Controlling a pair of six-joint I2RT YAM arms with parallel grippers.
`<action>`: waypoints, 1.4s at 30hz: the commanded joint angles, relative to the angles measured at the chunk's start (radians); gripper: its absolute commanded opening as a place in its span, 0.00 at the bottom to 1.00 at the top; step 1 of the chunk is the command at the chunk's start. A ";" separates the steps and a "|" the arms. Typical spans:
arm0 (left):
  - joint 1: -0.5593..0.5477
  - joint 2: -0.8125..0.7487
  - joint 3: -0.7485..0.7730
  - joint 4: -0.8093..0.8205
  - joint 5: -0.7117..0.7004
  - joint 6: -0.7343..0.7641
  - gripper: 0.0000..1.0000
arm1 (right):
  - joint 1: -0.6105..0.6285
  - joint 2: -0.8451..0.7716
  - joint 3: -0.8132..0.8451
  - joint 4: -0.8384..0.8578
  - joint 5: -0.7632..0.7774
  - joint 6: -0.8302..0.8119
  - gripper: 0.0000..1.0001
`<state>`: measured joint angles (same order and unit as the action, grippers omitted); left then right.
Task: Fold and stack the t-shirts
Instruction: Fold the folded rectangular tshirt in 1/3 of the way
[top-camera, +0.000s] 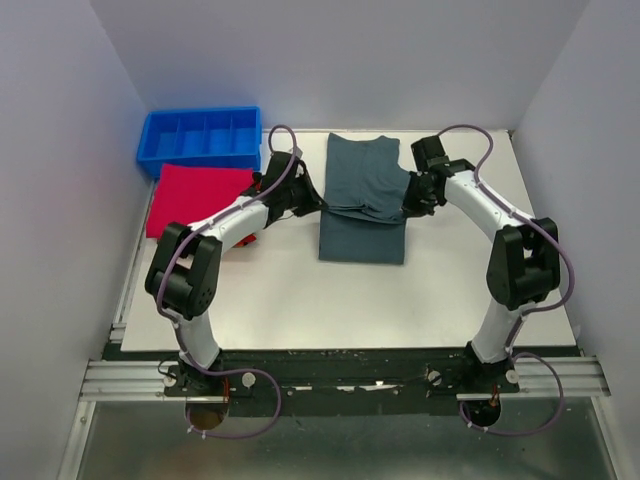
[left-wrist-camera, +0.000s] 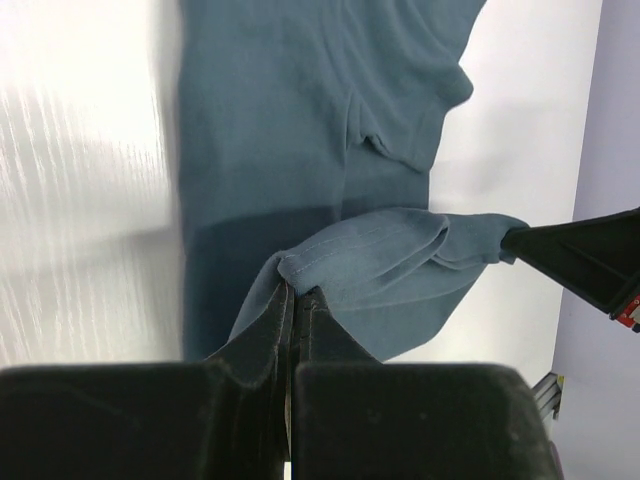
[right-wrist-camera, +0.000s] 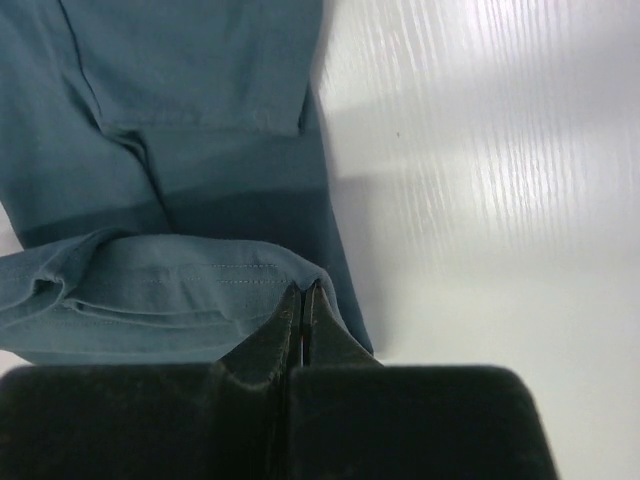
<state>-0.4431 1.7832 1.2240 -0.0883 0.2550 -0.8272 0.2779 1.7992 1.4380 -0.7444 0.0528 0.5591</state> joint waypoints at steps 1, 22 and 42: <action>0.027 0.064 0.071 -0.001 0.021 0.023 0.00 | -0.016 0.069 0.100 -0.021 -0.031 -0.033 0.01; 0.050 0.233 0.310 -0.056 0.047 0.042 0.72 | -0.065 0.218 0.288 -0.052 -0.039 -0.062 0.56; -0.019 -0.077 -0.274 0.122 0.070 0.033 0.58 | 0.004 -0.140 -0.444 0.301 -0.194 -0.027 0.41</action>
<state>-0.4477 1.7103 0.9886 -0.0406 0.3038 -0.7948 0.2707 1.6421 1.0256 -0.5175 -0.1089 0.5232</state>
